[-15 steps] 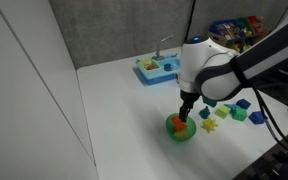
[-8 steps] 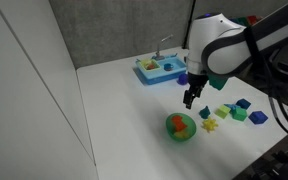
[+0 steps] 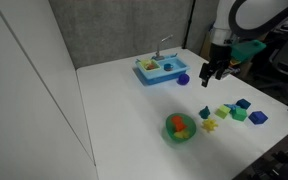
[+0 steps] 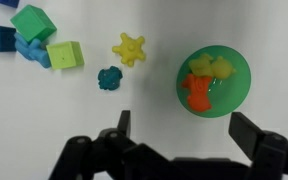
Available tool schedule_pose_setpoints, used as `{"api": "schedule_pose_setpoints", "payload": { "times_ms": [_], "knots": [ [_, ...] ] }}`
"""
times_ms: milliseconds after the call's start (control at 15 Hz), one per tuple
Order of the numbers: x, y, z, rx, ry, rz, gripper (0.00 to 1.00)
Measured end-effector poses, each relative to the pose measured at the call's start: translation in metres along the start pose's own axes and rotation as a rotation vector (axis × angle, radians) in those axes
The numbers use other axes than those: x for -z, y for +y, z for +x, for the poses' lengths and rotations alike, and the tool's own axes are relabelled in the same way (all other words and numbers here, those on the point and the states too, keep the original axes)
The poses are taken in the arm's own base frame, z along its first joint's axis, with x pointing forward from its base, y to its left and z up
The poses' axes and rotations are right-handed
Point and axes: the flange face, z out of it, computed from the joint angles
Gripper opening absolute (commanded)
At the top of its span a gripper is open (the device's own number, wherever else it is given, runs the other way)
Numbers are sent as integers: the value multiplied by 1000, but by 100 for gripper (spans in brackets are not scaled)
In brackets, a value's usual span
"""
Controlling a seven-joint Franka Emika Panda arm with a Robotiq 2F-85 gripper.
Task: Put the orange toy in the green bowl
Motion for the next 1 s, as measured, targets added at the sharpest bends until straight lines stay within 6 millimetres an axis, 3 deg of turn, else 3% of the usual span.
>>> {"api": "schedule_pose_setpoints", "payload": {
  "times_ms": [600, 1000],
  "knots": [
    [118, 18, -83, -205, 31, -7, 100],
    [169, 20, -112, -160, 46, -11, 100]
  ]
}}
